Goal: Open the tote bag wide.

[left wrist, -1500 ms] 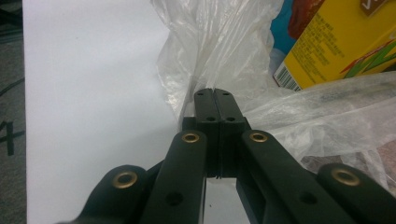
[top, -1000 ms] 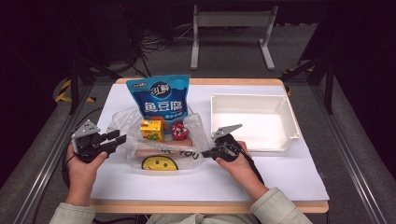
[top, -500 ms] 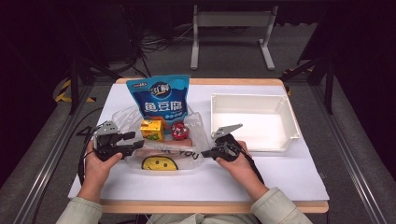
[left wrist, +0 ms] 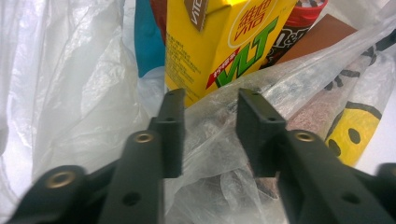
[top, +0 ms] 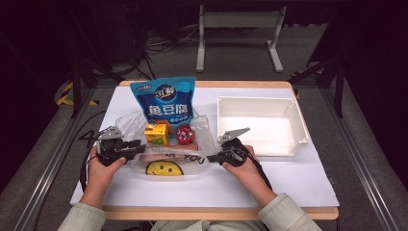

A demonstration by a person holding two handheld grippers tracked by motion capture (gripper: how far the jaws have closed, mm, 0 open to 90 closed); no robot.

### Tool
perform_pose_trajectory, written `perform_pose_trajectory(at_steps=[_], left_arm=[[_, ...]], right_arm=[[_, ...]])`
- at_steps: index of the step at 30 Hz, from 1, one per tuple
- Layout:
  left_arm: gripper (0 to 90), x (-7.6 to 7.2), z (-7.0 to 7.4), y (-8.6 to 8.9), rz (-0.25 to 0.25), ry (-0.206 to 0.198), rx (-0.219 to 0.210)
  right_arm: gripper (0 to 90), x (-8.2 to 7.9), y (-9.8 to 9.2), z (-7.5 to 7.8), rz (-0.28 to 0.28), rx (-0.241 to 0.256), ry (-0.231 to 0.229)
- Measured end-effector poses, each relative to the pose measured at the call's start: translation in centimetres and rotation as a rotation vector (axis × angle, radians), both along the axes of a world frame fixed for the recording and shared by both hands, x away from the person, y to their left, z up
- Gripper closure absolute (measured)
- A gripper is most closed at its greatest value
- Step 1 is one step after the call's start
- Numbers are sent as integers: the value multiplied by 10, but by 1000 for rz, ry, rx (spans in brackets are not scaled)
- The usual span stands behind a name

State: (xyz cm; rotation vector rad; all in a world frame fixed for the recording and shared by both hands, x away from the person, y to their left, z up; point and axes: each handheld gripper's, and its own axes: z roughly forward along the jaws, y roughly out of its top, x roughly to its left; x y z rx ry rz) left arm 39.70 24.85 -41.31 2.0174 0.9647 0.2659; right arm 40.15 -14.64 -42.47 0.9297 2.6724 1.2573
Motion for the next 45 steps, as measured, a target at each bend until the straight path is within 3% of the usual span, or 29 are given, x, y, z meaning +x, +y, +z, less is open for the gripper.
perform_pose_trajectory(at_steps=[12,20,30,37,42,45], left_arm=[[891,-1,1,0,-12,-2,6],[900,-11,10,4,-21,-29,-6],[900,-39,17,12,-64,-30,1],[900,-52,6,11,-80,32,16],[900,-53,-4,12,-83,88,41],[900,-51,-7,11,-81,102,58]], right_arm=[[897,0,0,0,0,-1,-1],[898,0,0,1,-3,7,-5],[900,-2,2,4,7,6,-10],[900,-2,3,4,15,2,-9],[900,-4,5,3,23,-3,-10],[900,-4,7,3,30,-12,-9]])
